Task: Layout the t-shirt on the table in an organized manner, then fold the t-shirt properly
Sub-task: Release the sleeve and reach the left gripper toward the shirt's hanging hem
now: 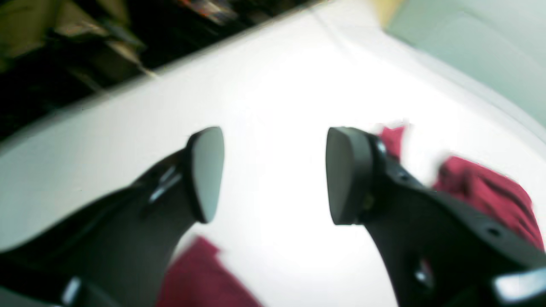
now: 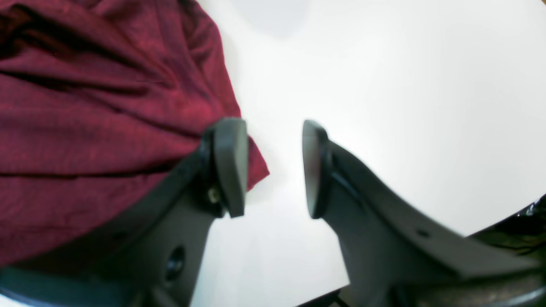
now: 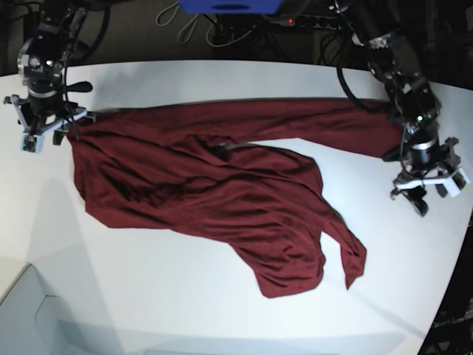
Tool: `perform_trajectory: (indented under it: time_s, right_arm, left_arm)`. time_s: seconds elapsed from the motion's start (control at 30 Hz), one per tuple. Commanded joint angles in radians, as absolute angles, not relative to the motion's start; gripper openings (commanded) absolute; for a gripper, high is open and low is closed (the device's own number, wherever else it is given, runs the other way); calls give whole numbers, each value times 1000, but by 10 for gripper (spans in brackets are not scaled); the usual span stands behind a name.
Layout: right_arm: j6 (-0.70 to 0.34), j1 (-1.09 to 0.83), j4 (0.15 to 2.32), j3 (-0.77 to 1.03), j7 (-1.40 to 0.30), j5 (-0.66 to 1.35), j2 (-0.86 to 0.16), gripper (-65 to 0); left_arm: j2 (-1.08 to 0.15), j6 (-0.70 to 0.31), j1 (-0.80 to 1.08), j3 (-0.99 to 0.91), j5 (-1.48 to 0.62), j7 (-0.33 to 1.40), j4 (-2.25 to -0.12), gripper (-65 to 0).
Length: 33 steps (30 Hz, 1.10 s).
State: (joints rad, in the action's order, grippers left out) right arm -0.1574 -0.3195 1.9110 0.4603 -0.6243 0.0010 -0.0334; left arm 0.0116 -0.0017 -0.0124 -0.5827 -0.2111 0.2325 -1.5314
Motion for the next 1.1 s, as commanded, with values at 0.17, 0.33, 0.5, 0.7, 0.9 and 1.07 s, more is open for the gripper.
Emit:
perform_trajectory:
  time_s: [0.17,0.33,0.5,0.7,0.9,1.07]
  right_arm:
    - [-154,-326,1931,466,-599,-1,-42,-424]
    - [-154,-337,1931,466,-599,-1,-41,-424]
    - [-154,-337,1931,466,-599,-1,-39,-424]
    - [-154,-337,1931,466,-599,-1,-39,-424]
    - [-154,-332,1931,464,-599,-1,-39,-425]
    - [-154,-329,1929,464,-599,-1,-39,-425]
  left_arm:
    - [-30,4,-189,-455,-211,196,-1333,-283]
    - [-30,-1,-348,-446,-211,196,-1098,-283]
    - [-30,-2,-481,-446,-211,194,-852,-283]
    - [-22,-4,-559,-446,-211,193,-691,-283]
    - [-24,-4,-575,-424,-211,193,-630,-296]
    - [-35,-4,-568,-344,-216,193,-633,-525]
